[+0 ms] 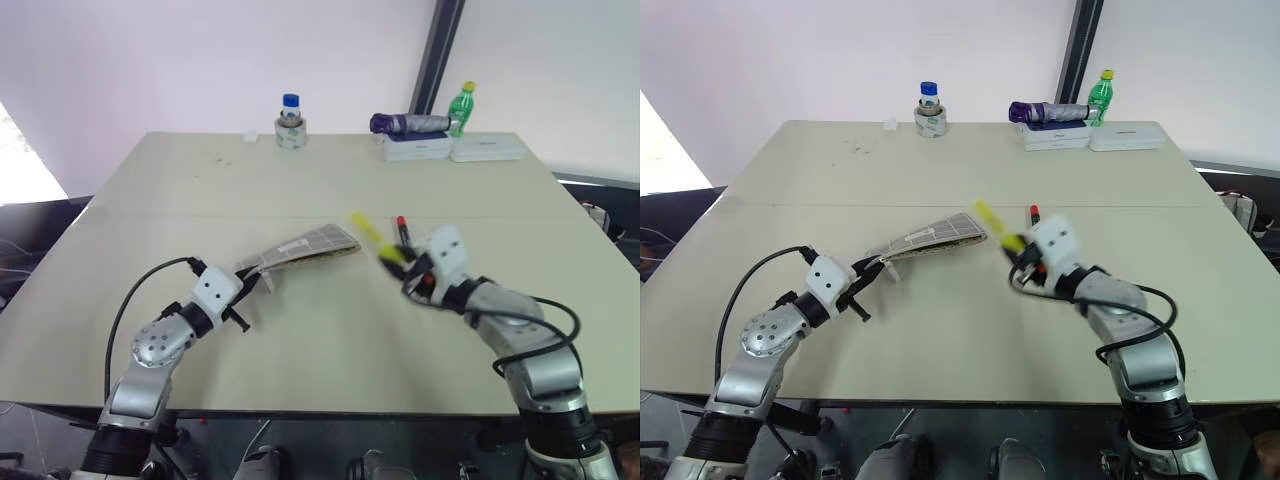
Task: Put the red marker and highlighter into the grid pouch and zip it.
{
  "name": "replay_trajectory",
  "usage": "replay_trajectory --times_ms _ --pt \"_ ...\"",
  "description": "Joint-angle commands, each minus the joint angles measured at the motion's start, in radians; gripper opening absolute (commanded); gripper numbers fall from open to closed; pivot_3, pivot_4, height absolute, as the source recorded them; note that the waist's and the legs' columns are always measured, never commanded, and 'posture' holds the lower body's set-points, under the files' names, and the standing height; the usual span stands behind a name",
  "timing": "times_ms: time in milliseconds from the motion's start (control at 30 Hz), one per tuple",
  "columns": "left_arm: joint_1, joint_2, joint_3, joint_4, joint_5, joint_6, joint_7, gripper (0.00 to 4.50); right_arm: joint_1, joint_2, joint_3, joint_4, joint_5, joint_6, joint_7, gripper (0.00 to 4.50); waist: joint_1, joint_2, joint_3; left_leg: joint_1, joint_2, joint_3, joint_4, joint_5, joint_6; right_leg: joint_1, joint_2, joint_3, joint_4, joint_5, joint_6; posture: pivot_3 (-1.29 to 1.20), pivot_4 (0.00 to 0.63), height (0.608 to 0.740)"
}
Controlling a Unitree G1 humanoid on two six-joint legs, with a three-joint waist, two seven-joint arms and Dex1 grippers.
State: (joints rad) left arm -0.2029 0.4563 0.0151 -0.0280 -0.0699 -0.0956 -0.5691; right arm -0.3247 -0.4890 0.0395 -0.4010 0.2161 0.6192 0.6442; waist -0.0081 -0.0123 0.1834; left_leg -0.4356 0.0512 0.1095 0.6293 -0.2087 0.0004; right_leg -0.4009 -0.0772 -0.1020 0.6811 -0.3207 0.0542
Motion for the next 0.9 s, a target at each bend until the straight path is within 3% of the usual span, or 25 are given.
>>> replay_trajectory --times_ms 33,900 --pt "-0.019 0.007 0.007 0.002 -0.003 -0.016 -0.002 0.00 0.017 -0.069 0.067 -0.076 0.030 -0.001 0.103 0.89 0.001 -0.001 0.001 0.000 -0.001 0.000 0.001 0.000 0.000 0.000 -0.001 0.000 0.000 0.000 0.000 0.00 0.150 0.737" --pt "0.002 -0.002 -0.035 -0.053 -0.003 -0.015 -0.004 0.00 -0.076 -0.074 0.135 0.091 -0.060 -0.027 0.055 0.89 -0.002 -0.004 0.002 -0.001 -0.001 0.000 0.003 -0.001 0.001 0.001 -0.002 0.000 0.000 0.000 0.000 0.00 0.150 0.737"
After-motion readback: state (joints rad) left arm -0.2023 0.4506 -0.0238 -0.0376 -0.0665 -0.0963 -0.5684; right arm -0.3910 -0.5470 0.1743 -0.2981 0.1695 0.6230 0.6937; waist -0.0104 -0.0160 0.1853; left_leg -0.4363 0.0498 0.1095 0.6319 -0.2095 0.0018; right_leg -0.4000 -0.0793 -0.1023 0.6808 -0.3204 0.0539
